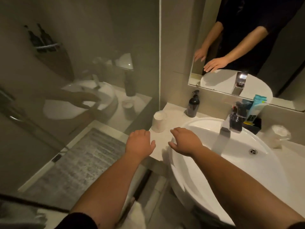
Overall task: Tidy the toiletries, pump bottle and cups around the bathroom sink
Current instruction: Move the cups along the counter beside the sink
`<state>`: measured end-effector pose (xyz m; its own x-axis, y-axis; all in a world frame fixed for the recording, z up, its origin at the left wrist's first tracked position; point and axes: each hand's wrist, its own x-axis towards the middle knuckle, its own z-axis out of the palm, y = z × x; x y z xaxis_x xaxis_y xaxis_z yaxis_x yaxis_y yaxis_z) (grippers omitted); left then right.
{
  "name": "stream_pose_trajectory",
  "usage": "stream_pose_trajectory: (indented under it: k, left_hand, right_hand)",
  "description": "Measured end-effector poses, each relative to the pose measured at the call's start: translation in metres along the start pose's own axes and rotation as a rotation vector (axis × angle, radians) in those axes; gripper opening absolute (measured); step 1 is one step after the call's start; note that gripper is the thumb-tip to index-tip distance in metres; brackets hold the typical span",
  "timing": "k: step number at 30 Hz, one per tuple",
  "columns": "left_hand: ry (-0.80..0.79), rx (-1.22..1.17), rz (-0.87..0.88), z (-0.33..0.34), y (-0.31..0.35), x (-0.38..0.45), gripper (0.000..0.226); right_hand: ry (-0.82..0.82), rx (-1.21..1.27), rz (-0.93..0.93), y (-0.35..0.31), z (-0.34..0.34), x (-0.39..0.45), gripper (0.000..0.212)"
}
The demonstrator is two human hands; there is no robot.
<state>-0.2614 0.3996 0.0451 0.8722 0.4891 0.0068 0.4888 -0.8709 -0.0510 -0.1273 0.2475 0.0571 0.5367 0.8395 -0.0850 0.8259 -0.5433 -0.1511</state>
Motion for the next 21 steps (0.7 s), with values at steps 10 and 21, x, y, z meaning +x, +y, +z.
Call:
stream_pose_trajectory:
  k: [10,21]
  left_hand:
    - [-0.037,-0.057,-0.164,0.021,0.009,0.066,0.043]
    - [-0.060,-0.178,-0.216,0.052,0.016,0.130,0.042]
  right_hand:
    - [-0.072,0.058,-0.078,0.050,0.009,0.089,0.054]
    - [-0.163,0.185,-0.030,0.068,0.031,0.162,0.056]
